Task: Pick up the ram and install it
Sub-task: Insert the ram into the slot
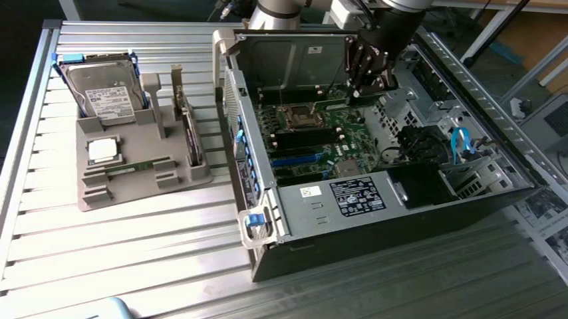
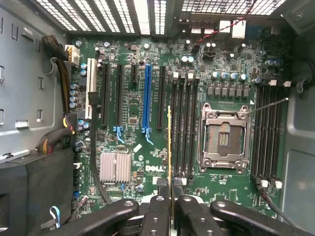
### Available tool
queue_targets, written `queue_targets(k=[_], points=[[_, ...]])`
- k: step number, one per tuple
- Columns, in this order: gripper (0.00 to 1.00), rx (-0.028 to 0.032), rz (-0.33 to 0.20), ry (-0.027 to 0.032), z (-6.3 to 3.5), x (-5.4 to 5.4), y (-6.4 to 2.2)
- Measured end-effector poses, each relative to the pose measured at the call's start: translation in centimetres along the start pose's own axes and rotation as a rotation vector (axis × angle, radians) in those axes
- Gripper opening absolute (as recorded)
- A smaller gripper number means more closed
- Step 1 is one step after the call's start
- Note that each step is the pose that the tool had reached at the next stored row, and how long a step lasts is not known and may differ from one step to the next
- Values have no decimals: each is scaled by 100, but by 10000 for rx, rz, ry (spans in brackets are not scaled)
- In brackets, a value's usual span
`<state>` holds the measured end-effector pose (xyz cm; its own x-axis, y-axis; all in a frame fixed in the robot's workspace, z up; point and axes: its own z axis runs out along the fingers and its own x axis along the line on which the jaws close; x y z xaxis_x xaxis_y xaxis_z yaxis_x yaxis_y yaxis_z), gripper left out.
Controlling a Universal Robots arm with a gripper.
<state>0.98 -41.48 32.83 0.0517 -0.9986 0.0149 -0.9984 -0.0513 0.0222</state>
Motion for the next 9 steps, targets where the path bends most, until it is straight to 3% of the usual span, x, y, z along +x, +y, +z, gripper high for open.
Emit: queue_targets(k=[9], points=[[13, 1, 0, 0, 54, -1, -1]])
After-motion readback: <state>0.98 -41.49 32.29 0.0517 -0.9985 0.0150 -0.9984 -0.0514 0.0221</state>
